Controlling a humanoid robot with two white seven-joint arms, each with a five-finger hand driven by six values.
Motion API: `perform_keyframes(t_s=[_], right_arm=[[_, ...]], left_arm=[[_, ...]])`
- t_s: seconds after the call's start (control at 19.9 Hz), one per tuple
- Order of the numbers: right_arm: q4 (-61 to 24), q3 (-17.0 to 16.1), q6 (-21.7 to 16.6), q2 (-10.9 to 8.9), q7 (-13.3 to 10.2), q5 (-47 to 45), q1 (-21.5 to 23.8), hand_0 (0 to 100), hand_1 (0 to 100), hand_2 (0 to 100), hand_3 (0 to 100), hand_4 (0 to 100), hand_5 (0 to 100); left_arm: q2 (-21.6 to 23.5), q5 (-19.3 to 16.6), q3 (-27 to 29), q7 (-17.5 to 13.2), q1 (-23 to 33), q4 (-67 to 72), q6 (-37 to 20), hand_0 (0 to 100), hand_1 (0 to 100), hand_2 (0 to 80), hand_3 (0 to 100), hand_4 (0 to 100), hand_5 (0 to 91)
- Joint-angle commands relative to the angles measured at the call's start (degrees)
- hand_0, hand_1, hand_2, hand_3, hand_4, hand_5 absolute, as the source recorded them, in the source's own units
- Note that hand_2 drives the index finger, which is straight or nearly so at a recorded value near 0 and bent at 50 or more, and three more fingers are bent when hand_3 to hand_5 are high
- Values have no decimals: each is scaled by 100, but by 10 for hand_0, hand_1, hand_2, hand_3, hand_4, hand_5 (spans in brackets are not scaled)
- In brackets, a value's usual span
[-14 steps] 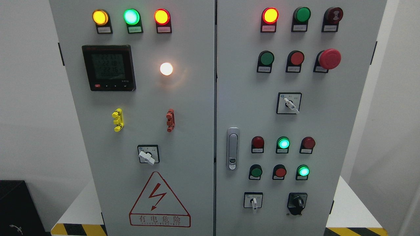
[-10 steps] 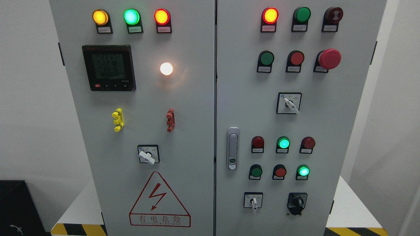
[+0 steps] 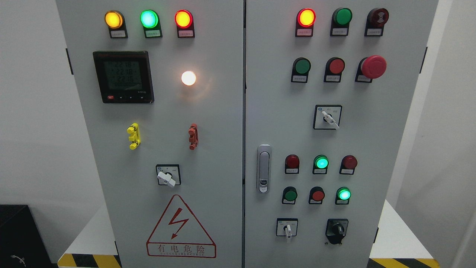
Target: Flip black knob to close circuit
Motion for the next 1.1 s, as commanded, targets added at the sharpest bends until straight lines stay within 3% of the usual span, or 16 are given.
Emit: perform_keyframes(t_s=[0.0, 0.3, 0.45, 0.75, 0.85, 0.95, 1.05], right_arm=[[-634, -129, -186, 23, -51, 15, 42, 0, 196, 0, 0, 0, 0], [-1689, -1192, -721, 23, -33, 1199, 218, 0, 193, 0, 0, 0, 0], [-2041, -1211, -1274, 23, -77, 1333, 218, 0, 187, 0, 0, 0, 0], [-2893, -1158, -1873, 23, -533, 1736, 218, 0, 179, 15, 70, 0, 0], [-3061, -1071, -2057, 23, -796, 1904, 218, 0, 177, 51, 134, 64, 0], [-3158, -922, -2207, 32, -1086, 1948, 210, 0, 171, 155, 269, 180, 0], [-3333, -781, -2313, 23, -1411, 1957, 192, 0, 165, 259, 415, 286, 105]], left_arm=[[0, -123, -123, 3, 0, 123, 5, 120, 556, 0, 0, 0, 0], [0, -123, -123, -6, 0, 123, -4, 120, 556, 0, 0, 0, 0], [0, -123, -123, -5, 0, 123, 5, 120, 556, 0, 0, 0, 0], [0, -123, -123, 3, 0, 123, -4, 120, 556, 0, 0, 0, 0], [0, -123, -123, -6, 0, 123, 5, 120, 556, 0, 0, 0, 0], [0, -123, -123, -5, 0, 123, -4, 120, 556, 0, 0, 0, 0], [0, -123, -123, 3, 0, 123, 5, 120, 556, 0, 0, 0, 0]])
